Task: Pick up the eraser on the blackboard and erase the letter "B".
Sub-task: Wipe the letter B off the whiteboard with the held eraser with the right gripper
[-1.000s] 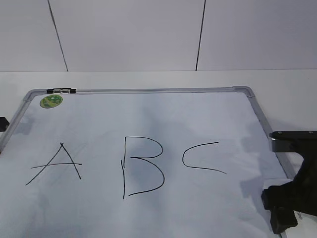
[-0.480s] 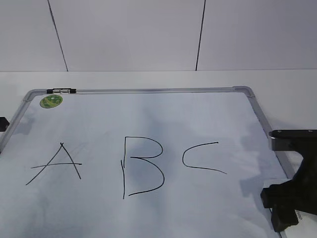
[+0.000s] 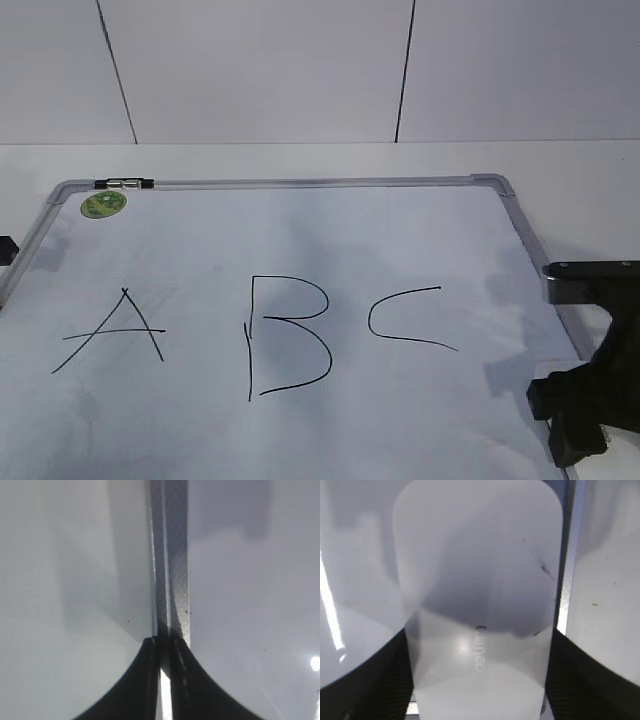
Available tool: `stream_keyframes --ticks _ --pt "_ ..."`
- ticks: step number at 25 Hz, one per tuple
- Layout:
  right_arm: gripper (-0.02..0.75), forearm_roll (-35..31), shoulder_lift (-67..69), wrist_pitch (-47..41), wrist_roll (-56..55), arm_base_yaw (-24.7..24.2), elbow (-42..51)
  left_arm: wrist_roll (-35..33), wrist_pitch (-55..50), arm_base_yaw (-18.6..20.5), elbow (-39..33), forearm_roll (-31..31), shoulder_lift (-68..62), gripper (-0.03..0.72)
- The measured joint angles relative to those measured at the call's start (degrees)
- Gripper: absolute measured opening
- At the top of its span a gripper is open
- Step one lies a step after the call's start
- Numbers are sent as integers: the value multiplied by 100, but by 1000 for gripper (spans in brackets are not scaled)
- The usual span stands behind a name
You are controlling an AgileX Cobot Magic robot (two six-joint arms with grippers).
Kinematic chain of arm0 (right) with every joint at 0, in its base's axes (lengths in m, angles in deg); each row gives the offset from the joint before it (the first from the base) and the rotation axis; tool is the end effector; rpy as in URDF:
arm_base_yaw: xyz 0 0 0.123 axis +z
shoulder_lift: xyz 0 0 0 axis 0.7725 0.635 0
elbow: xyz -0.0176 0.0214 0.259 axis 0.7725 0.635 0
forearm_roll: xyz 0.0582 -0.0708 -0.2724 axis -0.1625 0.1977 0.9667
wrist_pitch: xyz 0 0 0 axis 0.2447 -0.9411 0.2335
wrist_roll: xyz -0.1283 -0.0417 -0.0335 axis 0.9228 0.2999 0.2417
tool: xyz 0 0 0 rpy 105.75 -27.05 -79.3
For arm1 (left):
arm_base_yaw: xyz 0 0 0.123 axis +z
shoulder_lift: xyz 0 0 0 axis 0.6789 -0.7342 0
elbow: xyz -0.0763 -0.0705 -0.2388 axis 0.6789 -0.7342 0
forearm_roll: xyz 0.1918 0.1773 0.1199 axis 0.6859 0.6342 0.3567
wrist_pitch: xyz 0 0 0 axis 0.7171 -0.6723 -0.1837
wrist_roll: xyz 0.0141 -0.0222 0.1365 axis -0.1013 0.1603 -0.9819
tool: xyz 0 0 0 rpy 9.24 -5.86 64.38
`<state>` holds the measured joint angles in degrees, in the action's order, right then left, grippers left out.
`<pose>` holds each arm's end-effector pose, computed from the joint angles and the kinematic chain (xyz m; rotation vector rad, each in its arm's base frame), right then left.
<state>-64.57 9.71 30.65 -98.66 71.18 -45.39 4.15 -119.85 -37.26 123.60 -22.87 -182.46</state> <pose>0.2331 0.0849 0.0762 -0.0342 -3.1376 0.0323 0.3621 0.0140 0.0585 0.0324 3.0451 -0.2160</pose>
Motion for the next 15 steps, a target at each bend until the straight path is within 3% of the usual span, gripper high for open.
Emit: stream_keyframes --ticks 15 --pt "524 5 54 -1276 46 0 -1042 0 -13 0 0 -46 0 16"
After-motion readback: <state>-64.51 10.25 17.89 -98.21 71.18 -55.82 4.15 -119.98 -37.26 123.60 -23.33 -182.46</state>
